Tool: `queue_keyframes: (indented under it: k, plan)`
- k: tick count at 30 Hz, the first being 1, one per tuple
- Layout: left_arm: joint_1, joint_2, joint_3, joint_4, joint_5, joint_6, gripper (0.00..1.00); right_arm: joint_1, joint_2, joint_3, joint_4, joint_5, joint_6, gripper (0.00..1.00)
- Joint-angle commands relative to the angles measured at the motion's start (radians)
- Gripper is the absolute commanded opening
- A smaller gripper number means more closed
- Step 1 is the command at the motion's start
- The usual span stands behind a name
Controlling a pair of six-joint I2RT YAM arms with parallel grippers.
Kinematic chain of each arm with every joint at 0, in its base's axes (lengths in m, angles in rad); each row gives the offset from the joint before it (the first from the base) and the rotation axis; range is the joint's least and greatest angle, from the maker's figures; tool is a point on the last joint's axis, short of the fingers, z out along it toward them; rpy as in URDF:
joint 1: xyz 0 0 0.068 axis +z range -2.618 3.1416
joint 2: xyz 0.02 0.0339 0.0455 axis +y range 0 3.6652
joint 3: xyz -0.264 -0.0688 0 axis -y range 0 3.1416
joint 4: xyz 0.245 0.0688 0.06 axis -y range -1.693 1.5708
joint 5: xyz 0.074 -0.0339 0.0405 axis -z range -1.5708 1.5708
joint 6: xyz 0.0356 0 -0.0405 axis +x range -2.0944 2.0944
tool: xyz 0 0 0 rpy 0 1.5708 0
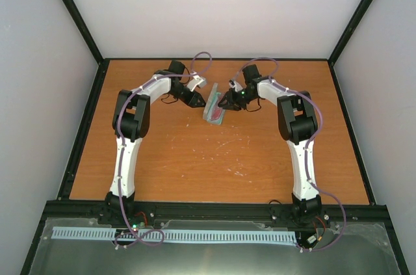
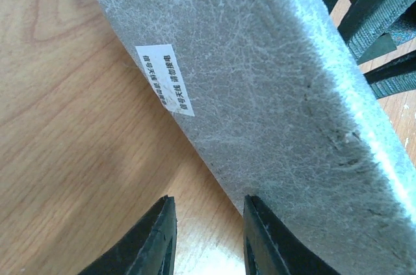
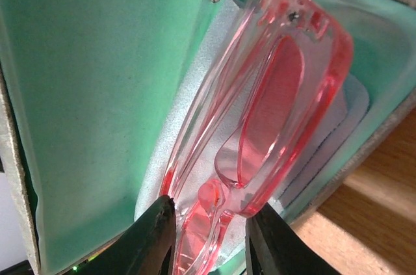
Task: Organize the sunglasses
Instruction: Place the sunglasses in the sunglasses case.
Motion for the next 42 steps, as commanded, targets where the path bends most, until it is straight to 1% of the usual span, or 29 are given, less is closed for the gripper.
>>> queue_keyframes:
  k: [1, 6, 8, 13, 21, 22, 23, 25, 26, 28, 29, 31, 33, 38, 40, 42]
  plan:
    - [-0.006, -0.044, 0.004, 0.026, 0.024, -0.014, 0.31, 0.004, -0.019, 0.016, -0.074, 0.063, -0.032, 0.31]
    - [-0.005, -0.046, -0.003, 0.03, 0.027, -0.012, 0.31, 0.005, -0.021, 0.051, -0.146, 0.12, -0.069, 0.32]
    - [-0.006, -0.044, -0.002, 0.032, 0.029, -0.014, 0.31, 0.004, -0.025, 0.059, -0.164, 0.137, -0.077, 0.35]
    - [-0.006, -0.045, 0.0, 0.038, 0.029, -0.015, 0.31, 0.005, -0.036, 0.06, -0.17, 0.147, -0.075, 0.4]
    - [-0.006, -0.047, -0.004, 0.038, 0.027, -0.015, 0.31, 0.004, -0.06, 0.057, -0.167, 0.188, -0.073, 0.41]
    - [-0.006, -0.047, -0.004, 0.039, 0.029, -0.017, 0.31, 0.005, -0.063, 0.057, -0.166, 0.193, -0.071, 0.4]
    - [-0.005, -0.047, -0.003, 0.039, 0.029, -0.016, 0.31, 0.004, -0.067, 0.058, -0.166, 0.198, -0.071, 0.35]
    - [-0.006, -0.047, -0.004, 0.041, 0.028, -0.015, 0.31, 0.004, -0.07, 0.06, -0.163, 0.208, -0.068, 0.19]
    - [-0.005, -0.047, -0.004, 0.041, 0.028, -0.015, 0.31, 0.004, -0.073, 0.06, -0.162, 0.212, -0.066, 0.15]
    - [-0.005, -0.047, -0.004, 0.042, 0.027, -0.017, 0.31, 0.004, -0.076, 0.061, -0.161, 0.212, -0.065, 0.15]
    - [-0.005, -0.047, -0.005, 0.043, 0.028, -0.017, 0.31, 0.005, -0.08, 0.059, -0.159, 0.211, -0.065, 0.16]
    - [-0.006, -0.047, -0.006, 0.045, 0.028, -0.019, 0.31, 0.005, -0.088, 0.054, -0.153, 0.211, -0.066, 0.23]
    - [-0.006, -0.046, -0.005, 0.047, 0.029, -0.02, 0.31, 0.005, -0.097, 0.053, -0.15, 0.215, -0.067, 0.28]
    - [-0.005, -0.048, -0.011, 0.048, 0.03, -0.02, 0.31, 0.005, -0.118, 0.049, -0.141, 0.233, -0.067, 0.35]
    - [-0.006, -0.048, -0.013, 0.048, 0.029, -0.018, 0.31, 0.005, -0.122, 0.048, -0.14, 0.238, -0.067, 0.33]
    - [-0.006, -0.05, -0.015, 0.05, 0.029, -0.019, 0.31, 0.005, -0.121, 0.044, -0.14, 0.231, -0.065, 0.22]
